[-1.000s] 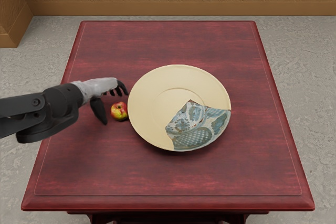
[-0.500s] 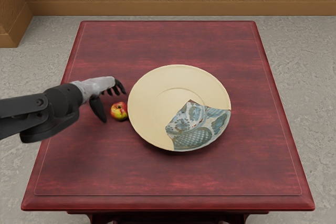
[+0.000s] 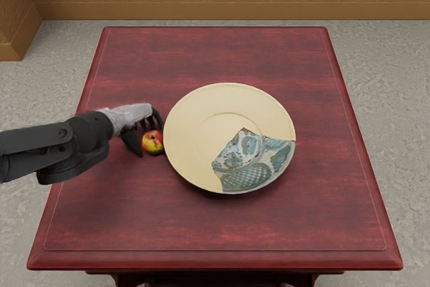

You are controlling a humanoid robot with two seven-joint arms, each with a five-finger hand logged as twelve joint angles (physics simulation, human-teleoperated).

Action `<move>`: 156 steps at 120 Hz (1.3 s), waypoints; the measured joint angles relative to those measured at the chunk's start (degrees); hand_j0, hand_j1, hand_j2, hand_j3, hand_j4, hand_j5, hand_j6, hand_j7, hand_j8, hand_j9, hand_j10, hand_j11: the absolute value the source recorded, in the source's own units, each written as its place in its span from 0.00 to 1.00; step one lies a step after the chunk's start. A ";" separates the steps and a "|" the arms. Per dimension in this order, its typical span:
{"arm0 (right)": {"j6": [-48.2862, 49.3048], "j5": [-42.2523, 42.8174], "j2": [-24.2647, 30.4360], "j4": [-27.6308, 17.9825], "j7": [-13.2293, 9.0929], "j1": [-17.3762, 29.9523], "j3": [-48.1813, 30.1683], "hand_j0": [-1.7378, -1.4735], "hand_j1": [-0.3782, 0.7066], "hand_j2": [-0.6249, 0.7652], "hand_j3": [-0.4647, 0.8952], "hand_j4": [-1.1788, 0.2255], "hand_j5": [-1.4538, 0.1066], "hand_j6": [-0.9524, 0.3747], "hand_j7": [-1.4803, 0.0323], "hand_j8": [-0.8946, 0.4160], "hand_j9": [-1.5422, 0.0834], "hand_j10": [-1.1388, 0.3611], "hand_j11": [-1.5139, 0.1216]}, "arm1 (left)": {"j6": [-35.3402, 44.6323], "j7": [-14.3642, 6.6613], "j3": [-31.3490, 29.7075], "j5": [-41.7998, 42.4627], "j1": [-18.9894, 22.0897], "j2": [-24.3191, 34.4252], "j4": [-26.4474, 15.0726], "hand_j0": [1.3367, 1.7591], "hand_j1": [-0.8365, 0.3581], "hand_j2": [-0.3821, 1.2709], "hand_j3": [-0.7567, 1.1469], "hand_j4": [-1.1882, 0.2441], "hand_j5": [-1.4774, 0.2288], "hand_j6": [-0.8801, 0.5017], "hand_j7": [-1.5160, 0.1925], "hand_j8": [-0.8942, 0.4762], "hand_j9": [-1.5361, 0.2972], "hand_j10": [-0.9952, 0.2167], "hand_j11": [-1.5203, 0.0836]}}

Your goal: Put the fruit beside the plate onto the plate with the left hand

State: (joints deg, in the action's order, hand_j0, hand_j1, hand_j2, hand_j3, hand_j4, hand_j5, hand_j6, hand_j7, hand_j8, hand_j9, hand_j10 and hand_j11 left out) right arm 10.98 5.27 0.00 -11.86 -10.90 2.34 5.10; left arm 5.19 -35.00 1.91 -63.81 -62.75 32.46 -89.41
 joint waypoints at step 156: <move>0.00 0.00 0.00 0.00 0.00 -0.12 0.00 0.30 0.04 0.45 0.34 0.83 0.92 0.71 0.97 0.67 0.94 0.75 0.91 | -1.51 -0.02 2.22 11.88 -15.24 -2.56 0.20 0.75 0.38 0.56 0.40 0.40 0.29 0.35 0.34 0.33 0.33 0.24 0.37</move>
State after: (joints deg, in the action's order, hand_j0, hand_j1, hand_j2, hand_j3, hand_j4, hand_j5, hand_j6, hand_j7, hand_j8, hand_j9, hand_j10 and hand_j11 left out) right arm 10.98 5.27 0.00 -11.86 -10.90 2.22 5.10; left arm 3.68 -35.02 4.13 -51.93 -77.99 29.90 -89.21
